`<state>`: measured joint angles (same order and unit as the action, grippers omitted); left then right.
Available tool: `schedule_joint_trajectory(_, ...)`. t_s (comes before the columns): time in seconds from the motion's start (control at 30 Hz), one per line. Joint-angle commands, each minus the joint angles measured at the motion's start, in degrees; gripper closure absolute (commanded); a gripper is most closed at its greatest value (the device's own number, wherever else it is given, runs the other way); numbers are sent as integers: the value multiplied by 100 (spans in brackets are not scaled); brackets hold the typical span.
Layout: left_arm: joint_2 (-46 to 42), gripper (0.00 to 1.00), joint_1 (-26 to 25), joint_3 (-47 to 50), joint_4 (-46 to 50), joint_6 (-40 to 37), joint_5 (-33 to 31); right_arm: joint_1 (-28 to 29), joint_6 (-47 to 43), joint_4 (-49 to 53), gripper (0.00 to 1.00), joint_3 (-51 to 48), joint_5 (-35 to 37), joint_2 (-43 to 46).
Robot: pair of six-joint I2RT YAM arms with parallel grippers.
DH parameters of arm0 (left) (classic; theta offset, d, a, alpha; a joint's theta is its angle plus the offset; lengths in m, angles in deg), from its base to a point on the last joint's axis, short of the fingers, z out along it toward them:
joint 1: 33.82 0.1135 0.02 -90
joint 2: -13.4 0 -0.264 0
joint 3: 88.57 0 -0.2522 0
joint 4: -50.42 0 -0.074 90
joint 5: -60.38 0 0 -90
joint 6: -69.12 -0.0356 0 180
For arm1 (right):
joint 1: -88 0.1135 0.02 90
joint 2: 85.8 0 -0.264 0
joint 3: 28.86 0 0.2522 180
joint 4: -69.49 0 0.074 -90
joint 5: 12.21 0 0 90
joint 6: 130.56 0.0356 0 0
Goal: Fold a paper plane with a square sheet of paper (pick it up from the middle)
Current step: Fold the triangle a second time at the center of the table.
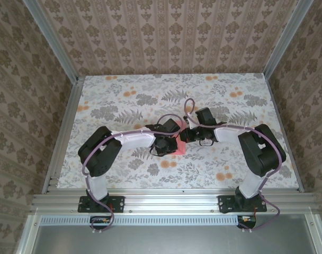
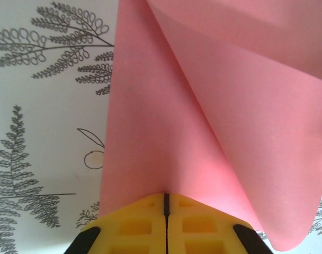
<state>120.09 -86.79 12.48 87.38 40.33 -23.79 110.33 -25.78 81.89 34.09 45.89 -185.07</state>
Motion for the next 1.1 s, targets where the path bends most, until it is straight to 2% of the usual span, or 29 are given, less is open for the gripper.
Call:
schedule_joint_trajectory(0.0, 125, 93, -35, -38, 549, -158, -303, -44, -356, 174, 95, 242, -218, -168)
schedule_joint_trajectory(0.2, 106, 93, -36, -79, 618, -193, -369, -114, -386, 211, 95, 417, -361, -349)
schedule_joint_trajectory(0.5, 141, 93, -33, -240, 616, -314, -362, -132, -456, -292, 94, 15, -545, -208)
schedule_joint_trajectory(1.07, 219, 92, -37, -380, 635, -461, -376, -132, -839, -197, 94, 223, -236, -519)
